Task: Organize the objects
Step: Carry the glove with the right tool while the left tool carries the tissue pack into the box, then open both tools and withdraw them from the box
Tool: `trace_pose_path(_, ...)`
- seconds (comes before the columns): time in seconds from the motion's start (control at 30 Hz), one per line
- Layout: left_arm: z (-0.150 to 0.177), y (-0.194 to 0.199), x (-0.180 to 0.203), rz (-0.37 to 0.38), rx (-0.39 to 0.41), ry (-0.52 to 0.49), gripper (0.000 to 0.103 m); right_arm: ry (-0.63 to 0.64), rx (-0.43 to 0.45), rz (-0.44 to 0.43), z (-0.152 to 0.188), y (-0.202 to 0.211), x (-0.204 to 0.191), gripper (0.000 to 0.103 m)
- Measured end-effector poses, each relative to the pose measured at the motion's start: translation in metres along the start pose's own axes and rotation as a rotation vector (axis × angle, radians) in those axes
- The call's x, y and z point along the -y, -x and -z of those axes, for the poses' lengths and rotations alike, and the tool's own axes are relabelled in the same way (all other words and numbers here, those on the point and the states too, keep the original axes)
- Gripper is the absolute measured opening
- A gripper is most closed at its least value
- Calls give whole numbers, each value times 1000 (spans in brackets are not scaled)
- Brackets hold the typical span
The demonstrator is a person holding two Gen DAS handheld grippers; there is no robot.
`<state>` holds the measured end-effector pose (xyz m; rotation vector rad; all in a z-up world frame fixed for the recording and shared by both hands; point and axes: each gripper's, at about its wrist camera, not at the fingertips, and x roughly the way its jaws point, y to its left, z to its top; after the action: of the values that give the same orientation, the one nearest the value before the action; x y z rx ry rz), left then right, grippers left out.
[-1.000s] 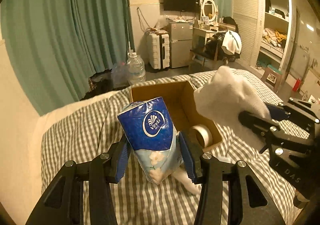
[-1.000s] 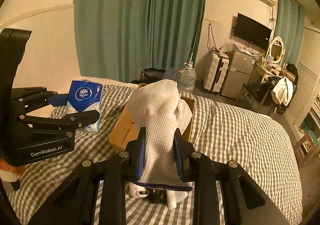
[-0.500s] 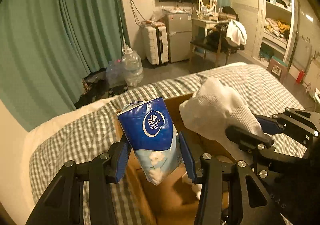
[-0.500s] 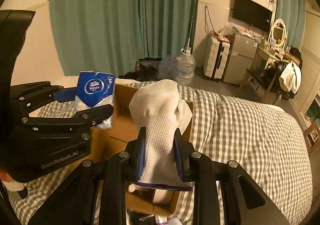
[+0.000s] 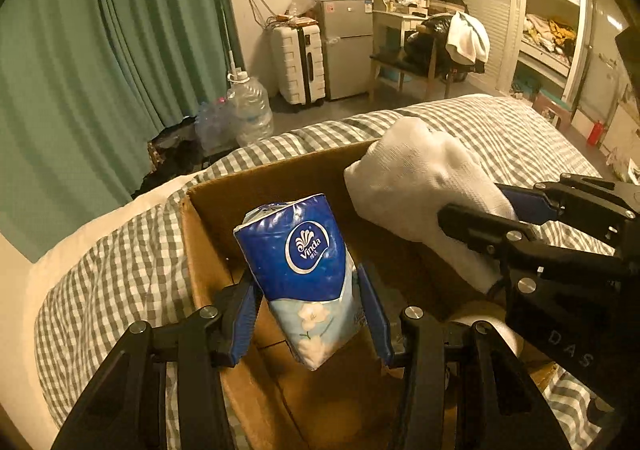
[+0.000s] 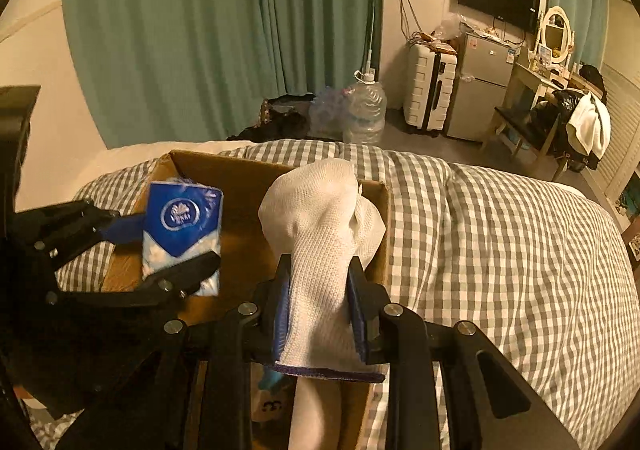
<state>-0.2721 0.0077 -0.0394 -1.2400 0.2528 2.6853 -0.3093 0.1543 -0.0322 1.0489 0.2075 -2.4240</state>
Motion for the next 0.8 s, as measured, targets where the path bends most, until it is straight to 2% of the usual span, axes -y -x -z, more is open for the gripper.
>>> trace_pose_path(0.07, 2, 3, 0, 15, -1, 8, 52, -11, 0, -15, 0, 1, 1, 31)
trace_pose_path(0.13, 1, 9, 2, 18, -5, 17, 57, -32, 1, -36, 0, 4, 3, 40)
trace_pose_path(0.17, 1, 13, 2, 24, -7, 16, 59, -37, 2, -41, 0, 6, 4, 51)
trace_pose_path(0.2, 2, 18, 3, 29, -10, 15, 66, -43, 9, -42, -1, 12, 5, 57)
trace_pose_path(0.23, 2, 27, 4, 34, -8, 11, 75, -46, 14, -35, -3, 17, 6, 58)
trace_pose_path(0.43, 6, 97, 1, 4, 94, 1, 95, -1, 72, 26, -12, 78, -4, 67)
trace_pose_path(0.57, 9, 144, -1, -57, 138, 3, 99, 15, 122, 34, -15, 129, -9, 70)
trace_pose_path(0.7, 14, 188, -2, -141, 195, 27, 100, 18, 184, 32, -11, 178, -16, 82)
trace_pose_path(0.8, 20, 218, -4, -165, 241, 62, 101, 28, 228, 44, -2, 209, -23, 87)
